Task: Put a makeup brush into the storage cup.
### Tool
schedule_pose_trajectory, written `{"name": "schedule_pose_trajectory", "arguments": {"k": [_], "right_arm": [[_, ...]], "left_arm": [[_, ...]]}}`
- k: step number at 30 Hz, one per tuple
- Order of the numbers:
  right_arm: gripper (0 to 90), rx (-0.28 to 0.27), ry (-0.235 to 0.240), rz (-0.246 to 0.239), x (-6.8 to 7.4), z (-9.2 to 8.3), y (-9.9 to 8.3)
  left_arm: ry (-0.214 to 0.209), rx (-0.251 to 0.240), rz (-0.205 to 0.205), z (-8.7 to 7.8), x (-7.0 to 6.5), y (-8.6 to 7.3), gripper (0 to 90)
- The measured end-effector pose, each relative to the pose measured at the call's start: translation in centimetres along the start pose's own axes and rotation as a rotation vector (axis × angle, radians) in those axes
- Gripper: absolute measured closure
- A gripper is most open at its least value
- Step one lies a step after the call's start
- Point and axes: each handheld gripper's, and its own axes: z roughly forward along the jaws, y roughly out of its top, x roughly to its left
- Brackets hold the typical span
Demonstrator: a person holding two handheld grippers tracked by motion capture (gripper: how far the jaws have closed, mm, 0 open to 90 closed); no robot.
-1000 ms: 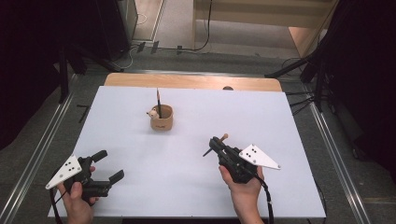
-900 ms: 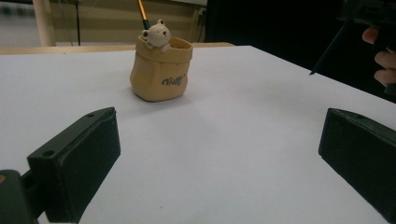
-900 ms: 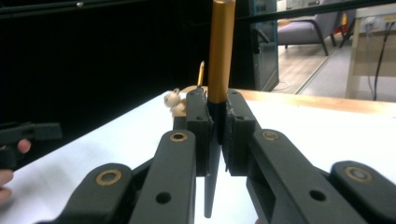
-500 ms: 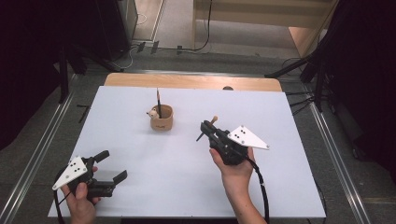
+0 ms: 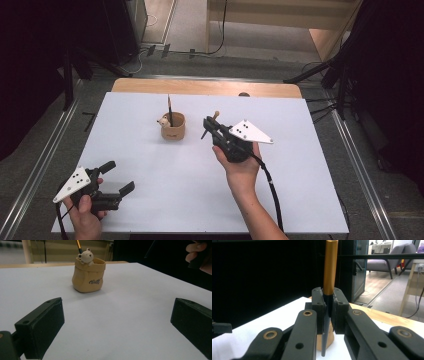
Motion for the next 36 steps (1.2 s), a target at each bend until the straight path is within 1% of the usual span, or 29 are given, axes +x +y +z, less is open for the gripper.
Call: {"name": "schedule_pose_trajectory", "arguments": {"k": [4,7,10,13,19,20,22,24,30,32,36], "right_arm": [[84.3,-0.001,0.013,0.008,-0.4,0.7,0.1],[84.3,-0.016,0.018,-0.010,-0.4,1.3,0.4],[84.3,-0.035,0.022,-0.016,-0.3,1.9,0.7],[84.3,-0.036,0.022,-0.019,-0.3,2.7,1.0],[84.3,-0.039,0.018,-0.041,-0.4,4.2,1.6],[84.3,-0.038,0.022,-0.036,-0.4,4.4,1.7],[84.3,-0.041,0.020,-0.043,-0.4,4.8,1.9],[84.3,-0.040,0.019,-0.047,-0.5,5.1,2.0],[84.3,-0.052,0.019,-0.046,-0.7,6.4,2.0],[84.3,-0.045,0.019,-0.048,-0.6,6.9,1.7],[84.3,-0.040,0.028,-0.038,-0.5,7.7,1.3]], "left_arm": [[0.001,-0.001,-0.004,0.0,0.0,0.0,0.0],[0.001,-0.005,-0.008,0.0,0.0,0.0,0.0],[-0.002,-0.002,-0.006,0.0,0.0,0.0,0.0],[-0.003,-0.001,-0.006,0.0,0.0,0.0,0.0],[-0.004,-0.003,-0.008,0.0,0.1,0.1,0.0],[-0.007,-0.006,-0.010,0.0,0.1,0.1,0.0],[-0.011,-0.016,-0.015,-0.1,0.1,0.1,0.0],[-0.013,-0.015,-0.012,-0.1,0.1,0.2,0.0],[-0.017,-0.015,-0.016,-0.1,0.1,0.2,0.0],[-0.017,-0.014,-0.016,-0.1,0.1,0.2,0.0],[-0.018,-0.015,-0.017,-0.1,0.2,0.2,0.0]]}}
